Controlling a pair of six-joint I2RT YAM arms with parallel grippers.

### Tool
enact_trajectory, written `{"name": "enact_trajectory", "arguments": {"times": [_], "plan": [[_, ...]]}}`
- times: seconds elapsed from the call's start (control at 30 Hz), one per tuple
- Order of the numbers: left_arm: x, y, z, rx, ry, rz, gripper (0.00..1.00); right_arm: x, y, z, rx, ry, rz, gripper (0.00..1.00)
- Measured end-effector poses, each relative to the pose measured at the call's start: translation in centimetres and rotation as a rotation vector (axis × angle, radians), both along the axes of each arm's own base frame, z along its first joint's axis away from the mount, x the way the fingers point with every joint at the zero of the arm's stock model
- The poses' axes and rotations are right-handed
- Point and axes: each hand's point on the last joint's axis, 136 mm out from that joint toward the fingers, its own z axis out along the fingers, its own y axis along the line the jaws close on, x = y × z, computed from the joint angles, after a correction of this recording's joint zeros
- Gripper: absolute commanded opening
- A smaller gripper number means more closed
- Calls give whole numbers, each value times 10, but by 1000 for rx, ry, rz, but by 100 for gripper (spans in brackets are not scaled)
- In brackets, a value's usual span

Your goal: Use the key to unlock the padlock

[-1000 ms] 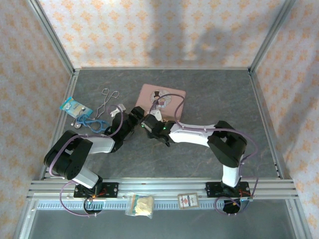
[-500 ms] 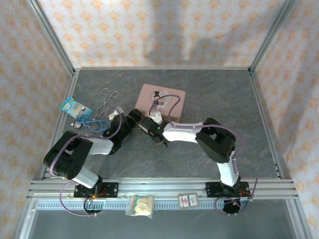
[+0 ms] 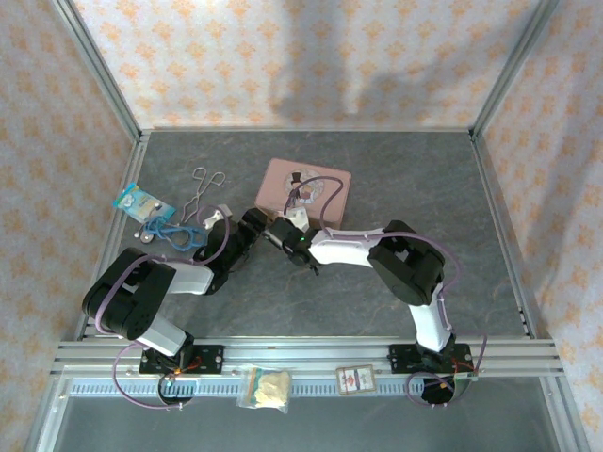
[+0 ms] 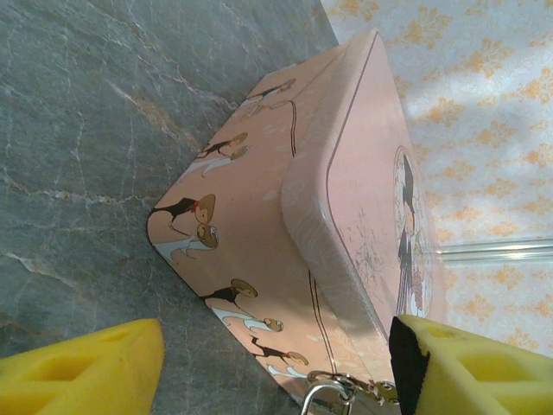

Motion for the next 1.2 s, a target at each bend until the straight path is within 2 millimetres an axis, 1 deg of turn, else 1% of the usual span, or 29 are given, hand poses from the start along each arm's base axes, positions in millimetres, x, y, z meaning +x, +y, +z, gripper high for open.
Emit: {"name": "enact_trajectory", "arguments": {"times": [0.2, 0.4, 0.57, 0.7, 0.77, 0.87, 0.97, 1.2], "plan": [[1, 0, 3, -12, -11, 3, 69, 2, -5, -6, -11, -1, -4, 39], [1, -1, 4, -14, -12, 1, 69, 5, -5, -7, -20, -28, -5, 25], [2, -1, 5, -16, -16, 1, 69, 9, -9, -2, -12, -55, 9, 15], [2, -2, 6, -27, -21, -1, 69, 9, -13, 2, 11, -37, 68, 7], [2, -3, 7, -29, -23, -5, 69, 8, -17, 3, 7, -24, 116, 0], [2, -5, 8, -35, -27, -15, 68, 6, -20, 4, -12, -3, 203, 0], [3, -7, 8, -41, -30, -25, 67, 7, -16, 5, -24, 13, 287, 0], [1, -17, -6, -51, -4, -77, 64, 12, -11, 4, -57, 37, 488, 0]]}}
